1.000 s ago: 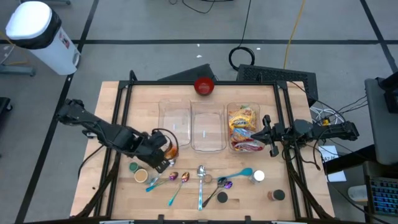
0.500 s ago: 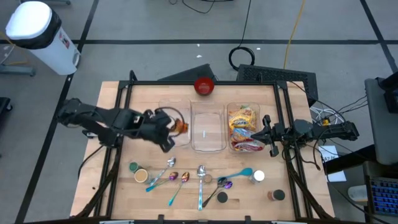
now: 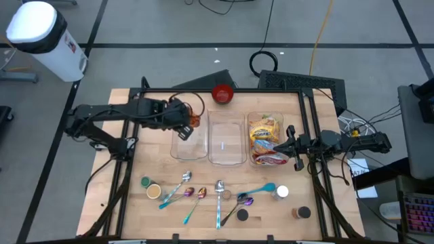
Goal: Pick & Place Food Item
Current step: Put the orange seasoning pack into the left transparent bin
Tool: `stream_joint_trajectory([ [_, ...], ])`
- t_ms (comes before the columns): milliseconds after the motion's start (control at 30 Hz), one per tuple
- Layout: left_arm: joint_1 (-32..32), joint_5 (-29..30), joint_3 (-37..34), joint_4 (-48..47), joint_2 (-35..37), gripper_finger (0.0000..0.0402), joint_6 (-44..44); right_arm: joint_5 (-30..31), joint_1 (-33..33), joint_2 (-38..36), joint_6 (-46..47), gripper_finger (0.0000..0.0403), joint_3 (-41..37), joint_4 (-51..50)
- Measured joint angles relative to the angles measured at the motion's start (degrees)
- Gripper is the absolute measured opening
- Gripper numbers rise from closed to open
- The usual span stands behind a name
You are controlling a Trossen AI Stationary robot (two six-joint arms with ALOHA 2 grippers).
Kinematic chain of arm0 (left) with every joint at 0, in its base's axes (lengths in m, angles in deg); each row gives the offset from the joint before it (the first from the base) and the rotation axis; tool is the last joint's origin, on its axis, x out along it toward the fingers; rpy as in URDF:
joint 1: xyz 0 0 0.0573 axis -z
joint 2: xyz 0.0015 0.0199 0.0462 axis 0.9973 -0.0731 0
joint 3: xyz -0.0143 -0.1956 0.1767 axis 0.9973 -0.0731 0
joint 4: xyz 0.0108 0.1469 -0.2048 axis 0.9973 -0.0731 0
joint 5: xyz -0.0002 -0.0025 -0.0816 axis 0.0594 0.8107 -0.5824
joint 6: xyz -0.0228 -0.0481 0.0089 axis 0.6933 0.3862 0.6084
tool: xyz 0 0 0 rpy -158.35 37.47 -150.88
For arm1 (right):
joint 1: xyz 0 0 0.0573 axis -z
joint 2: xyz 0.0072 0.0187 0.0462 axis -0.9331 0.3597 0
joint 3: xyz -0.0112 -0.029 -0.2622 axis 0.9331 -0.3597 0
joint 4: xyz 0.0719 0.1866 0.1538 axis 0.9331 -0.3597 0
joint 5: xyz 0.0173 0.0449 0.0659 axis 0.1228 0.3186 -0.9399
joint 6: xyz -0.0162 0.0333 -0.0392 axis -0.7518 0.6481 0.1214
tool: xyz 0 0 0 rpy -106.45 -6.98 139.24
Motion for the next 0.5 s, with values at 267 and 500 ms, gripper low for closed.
stream_joint_trajectory([
  [267, -4.0, 0.5, -1.5, -0.8, -2.5, 0.0003, 1.2, 0.0, 0.0, 0.0, 0.0, 0.0, 0.0, 0.0],
  [500, -6.8, -1.5, -11.3, 4.2, -2.6, 0.0003, 4.5, 0.0, 0.0, 0.0, 0.0, 0.0, 0.0, 0.4],
])
